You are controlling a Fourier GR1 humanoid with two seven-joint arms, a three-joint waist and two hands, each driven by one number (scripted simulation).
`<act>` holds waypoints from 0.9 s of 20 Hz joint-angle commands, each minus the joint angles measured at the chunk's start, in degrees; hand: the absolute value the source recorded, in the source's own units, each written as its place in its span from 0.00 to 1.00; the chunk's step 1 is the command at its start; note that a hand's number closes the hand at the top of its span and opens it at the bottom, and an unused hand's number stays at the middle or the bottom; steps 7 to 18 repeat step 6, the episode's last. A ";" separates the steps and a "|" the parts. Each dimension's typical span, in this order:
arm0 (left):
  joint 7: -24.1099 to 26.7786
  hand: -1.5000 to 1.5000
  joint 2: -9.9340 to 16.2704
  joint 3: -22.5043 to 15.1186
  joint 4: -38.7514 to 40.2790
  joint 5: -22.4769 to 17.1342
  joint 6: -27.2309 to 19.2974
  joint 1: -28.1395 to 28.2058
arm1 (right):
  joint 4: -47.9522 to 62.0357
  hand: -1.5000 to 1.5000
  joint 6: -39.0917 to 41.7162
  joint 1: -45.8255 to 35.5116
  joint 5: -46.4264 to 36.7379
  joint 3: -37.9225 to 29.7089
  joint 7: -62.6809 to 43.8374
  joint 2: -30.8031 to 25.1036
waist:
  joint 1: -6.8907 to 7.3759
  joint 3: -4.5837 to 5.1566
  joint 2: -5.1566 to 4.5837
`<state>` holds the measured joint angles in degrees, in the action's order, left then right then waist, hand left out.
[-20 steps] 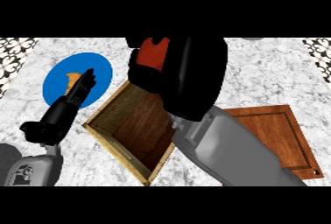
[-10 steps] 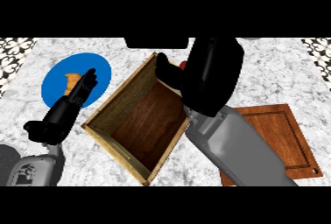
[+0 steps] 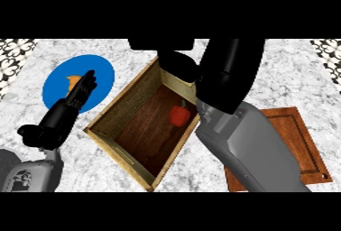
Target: Pick the bell pepper from the cutting board and place it in the basket
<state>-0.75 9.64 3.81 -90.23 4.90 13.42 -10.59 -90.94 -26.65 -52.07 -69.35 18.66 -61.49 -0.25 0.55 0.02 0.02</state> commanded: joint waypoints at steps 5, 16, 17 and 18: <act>-2.40 0.50 -0.73 0.13 -0.56 0.01 -1.04 -1.13 | -12.07 0.00 -4.24 5.15 2.46 -5.95 -7.78 0.24 | -1.24 -0.07 0.34; -0.37 0.50 0.03 0.30 -1.35 -0.19 0.02 1.99 | -11.04 0.00 -1.53 0.95 5.17 -9.58 -8.72 0.24 | -0.50 -0.03 0.32; -0.37 0.50 0.03 0.30 -1.35 -0.19 0.02 1.99 | -11.04 0.00 -1.53 0.95 5.17 -9.58 -8.72 0.24 | -0.50 -0.03 0.32; -0.37 0.50 0.03 0.30 -1.35 -0.19 0.02 1.99 | -11.04 0.00 -1.53 0.95 5.17 -9.58 -8.72 0.24 | -0.50 -0.03 0.32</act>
